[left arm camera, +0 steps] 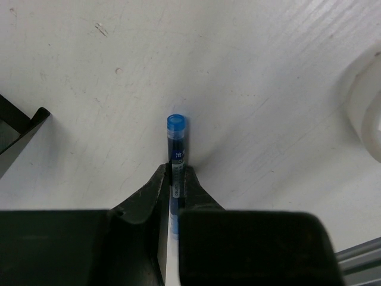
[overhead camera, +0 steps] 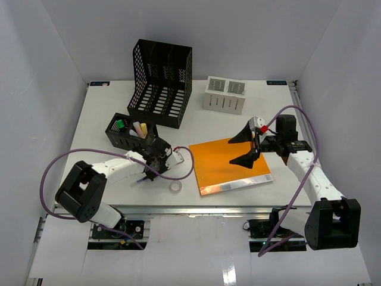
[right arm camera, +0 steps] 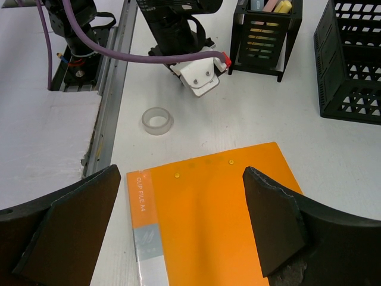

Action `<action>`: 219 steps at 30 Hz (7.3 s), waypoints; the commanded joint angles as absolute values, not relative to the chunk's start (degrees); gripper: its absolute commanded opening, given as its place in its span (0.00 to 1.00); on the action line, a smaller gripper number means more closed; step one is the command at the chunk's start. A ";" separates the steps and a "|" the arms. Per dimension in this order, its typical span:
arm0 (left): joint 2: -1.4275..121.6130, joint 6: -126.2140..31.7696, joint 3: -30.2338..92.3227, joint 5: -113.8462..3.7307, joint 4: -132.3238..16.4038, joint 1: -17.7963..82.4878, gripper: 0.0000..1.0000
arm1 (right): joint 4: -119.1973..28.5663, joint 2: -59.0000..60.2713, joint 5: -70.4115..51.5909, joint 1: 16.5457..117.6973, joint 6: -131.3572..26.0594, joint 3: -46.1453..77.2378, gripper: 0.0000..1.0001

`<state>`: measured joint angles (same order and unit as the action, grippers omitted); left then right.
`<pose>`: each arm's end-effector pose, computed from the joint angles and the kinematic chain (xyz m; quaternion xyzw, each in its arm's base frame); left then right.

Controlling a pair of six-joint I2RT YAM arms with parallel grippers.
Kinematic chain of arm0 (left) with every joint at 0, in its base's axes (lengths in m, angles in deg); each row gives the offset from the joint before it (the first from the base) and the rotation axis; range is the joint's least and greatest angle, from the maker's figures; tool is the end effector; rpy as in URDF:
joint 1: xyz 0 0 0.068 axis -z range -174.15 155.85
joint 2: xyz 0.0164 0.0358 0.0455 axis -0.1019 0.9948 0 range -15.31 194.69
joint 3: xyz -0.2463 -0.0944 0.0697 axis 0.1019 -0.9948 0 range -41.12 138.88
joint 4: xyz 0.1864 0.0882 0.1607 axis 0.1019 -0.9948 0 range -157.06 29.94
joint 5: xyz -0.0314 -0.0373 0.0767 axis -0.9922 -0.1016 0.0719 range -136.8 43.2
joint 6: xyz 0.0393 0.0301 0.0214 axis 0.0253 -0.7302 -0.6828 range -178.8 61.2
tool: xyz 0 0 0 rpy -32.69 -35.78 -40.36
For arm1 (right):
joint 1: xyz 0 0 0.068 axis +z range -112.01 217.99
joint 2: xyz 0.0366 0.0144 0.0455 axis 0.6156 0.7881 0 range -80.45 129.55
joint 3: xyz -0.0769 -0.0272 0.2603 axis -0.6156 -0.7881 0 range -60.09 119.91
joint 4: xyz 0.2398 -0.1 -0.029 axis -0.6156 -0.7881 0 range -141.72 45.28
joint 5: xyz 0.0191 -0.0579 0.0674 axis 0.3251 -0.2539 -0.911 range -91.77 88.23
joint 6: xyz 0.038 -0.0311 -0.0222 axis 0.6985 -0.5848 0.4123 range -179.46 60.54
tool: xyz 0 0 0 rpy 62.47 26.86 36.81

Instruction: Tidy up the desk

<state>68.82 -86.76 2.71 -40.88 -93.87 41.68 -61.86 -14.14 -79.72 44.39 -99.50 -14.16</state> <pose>0.2036 -0.1425 0.1582 0.5165 0.8435 0.0416 0.1413 0.2237 0.0601 0.2765 -0.5304 0.5312 0.4406 0.4923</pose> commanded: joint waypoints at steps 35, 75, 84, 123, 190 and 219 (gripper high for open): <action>61.36 -37.92 7.48 -76.44 -29.91 42.07 0.00 | -18.42 -4.98 -59.79 49.10 -32.62 -5.93 0.90; 66.25 -34.65 10.98 -73.85 -26.14 43.55 0.00 | -19.25 -0.31 -53.01 59.97 -39.35 -0.15 0.08; 66.60 -33.05 11.52 -72.99 -26.23 43.55 0.38 | -21.17 -0.90 -52.65 59.96 -40.94 0.65 0.08; 13.16 -19.75 -15.91 -47.43 -80.03 43.29 0.98 | -19.76 37.81 -20.28 44.29 -55.69 44.46 0.08; 75.44 -17.31 10.78 -26.40 -98.21 63.55 0.89 | -47.31 -16.07 -72.26 40.23 -78.18 -19.62 0.97; 56.10 -13.50 5.30 -32.70 -83.10 66.22 0.46 | -82.92 -15.17 -78.35 41.04 -122.04 -11.23 0.93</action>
<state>63.03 -12.86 6.33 -27.36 -93.14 66.70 -59.08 -17.08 -74.71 40.25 -91.83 -18.97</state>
